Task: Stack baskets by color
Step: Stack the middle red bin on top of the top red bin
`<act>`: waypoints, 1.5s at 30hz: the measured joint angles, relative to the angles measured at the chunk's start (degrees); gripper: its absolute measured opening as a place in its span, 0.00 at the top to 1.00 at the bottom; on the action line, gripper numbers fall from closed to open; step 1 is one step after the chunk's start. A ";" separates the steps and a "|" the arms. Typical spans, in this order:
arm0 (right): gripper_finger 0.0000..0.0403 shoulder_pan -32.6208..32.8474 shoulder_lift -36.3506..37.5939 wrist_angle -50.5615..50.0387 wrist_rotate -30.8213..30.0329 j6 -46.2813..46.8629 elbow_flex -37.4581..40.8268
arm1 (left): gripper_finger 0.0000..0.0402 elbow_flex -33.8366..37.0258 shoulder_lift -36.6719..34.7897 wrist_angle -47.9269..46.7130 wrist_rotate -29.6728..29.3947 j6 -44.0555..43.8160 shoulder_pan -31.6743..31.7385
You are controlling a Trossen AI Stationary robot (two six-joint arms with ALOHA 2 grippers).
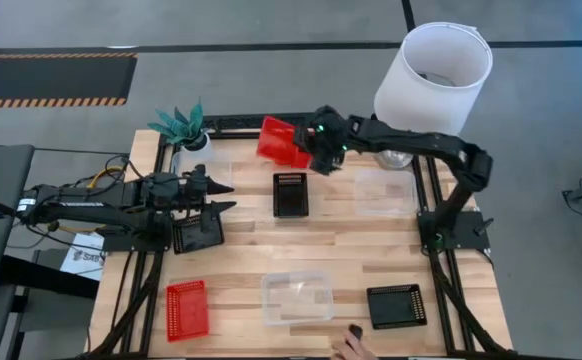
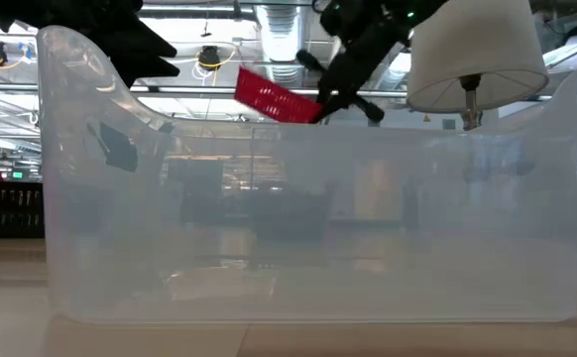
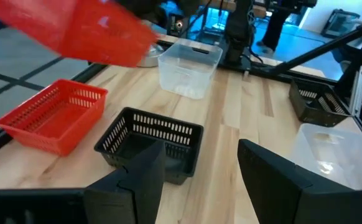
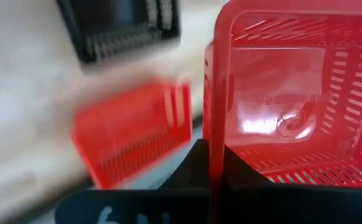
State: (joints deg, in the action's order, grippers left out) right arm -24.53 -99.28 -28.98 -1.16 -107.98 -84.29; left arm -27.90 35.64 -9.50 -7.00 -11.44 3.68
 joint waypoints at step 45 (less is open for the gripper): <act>0.97 -9.26 -20.02 -17.10 -6.18 -18.28 -15.52 | 0.53 0.00 0.00 -0.46 -4.38 1.31 0.11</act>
State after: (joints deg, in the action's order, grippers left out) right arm -33.79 -119.31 -46.09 -7.33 -126.26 -99.81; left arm -27.90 35.64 -9.96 -11.38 -10.13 3.79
